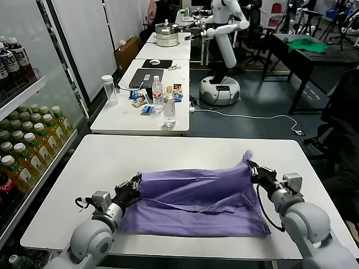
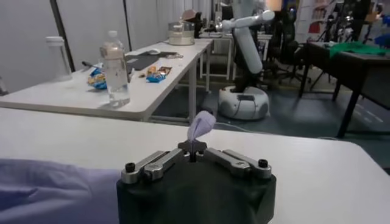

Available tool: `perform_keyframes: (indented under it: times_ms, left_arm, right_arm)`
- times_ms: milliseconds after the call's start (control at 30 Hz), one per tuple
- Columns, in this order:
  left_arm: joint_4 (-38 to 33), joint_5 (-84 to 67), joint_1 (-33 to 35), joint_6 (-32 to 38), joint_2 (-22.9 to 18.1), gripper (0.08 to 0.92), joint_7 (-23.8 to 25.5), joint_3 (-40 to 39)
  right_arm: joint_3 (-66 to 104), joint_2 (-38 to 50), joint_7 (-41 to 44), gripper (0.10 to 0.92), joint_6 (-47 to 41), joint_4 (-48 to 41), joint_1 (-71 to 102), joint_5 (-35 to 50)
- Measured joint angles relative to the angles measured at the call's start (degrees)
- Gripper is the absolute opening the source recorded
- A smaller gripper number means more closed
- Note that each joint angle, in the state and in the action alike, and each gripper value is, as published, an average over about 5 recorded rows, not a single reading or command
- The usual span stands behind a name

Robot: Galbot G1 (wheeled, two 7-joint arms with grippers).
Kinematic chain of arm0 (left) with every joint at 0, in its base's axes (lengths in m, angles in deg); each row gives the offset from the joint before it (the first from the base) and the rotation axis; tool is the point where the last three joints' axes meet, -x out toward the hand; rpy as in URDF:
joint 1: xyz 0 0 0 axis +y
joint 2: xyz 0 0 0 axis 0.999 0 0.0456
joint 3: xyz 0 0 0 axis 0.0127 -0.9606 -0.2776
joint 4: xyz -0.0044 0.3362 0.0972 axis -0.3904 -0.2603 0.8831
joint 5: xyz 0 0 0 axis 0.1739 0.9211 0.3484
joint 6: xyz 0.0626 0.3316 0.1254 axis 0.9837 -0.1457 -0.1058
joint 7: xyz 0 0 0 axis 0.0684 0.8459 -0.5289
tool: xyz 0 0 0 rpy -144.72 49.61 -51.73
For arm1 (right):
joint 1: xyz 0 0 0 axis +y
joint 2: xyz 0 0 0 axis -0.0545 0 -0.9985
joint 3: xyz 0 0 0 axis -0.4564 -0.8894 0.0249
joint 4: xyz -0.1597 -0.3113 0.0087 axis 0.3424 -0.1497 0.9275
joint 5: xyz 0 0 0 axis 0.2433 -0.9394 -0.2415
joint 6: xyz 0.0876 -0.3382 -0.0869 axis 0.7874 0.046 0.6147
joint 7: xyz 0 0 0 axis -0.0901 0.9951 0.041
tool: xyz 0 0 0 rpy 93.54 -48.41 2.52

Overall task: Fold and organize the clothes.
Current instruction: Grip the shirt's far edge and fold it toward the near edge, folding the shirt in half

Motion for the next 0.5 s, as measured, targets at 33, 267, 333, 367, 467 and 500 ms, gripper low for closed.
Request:
perform_keyframes:
  times_ms: [33, 267, 333, 367, 467, 500]
  left_arm:
    - [-0.6, 0.1, 0.8, -0.1, 0.1, 0.098, 0.1, 0.3]
    - [-3.2, 1.4, 5.7, -1.3, 0.6, 0.098, 0.6, 1.9]
    - [-3.4, 1.8, 6.5, -1.7, 0.7, 0.098, 0.7, 2.0]
    - [-3.5, 2.0, 6.9, -1.8, 0.7, 0.098, 0.7, 2.1]
    - [-3.5, 2.5, 8.0, -2.3, 0.8, 0.098, 0.9, 2.1]
    - [-3.5, 2.7, 8.4, -2.4, 0.8, 0.098, 0.9, 2.1]
  right_arm:
    - [0.6, -0.1, 0.0, 0.116, 0.0, 0.6, 1.1, -0.1]
    - [3.2, -0.9, -0.4, 0.116, 0.0, 2.9, 7.1, -1.3]
    - [3.5, -1.2, -0.4, 0.116, 0.0, 3.2, 8.3, -1.6]
    - [3.6, -1.3, -0.5, 0.116, 0.0, 3.3, 8.8, -1.8]
    - [3.8, -1.7, -0.6, 0.116, 0.0, 3.4, 10.2, -2.5]
    - [3.8, -1.9, -0.6, 0.116, 0.0, 3.5, 10.7, -2.7]
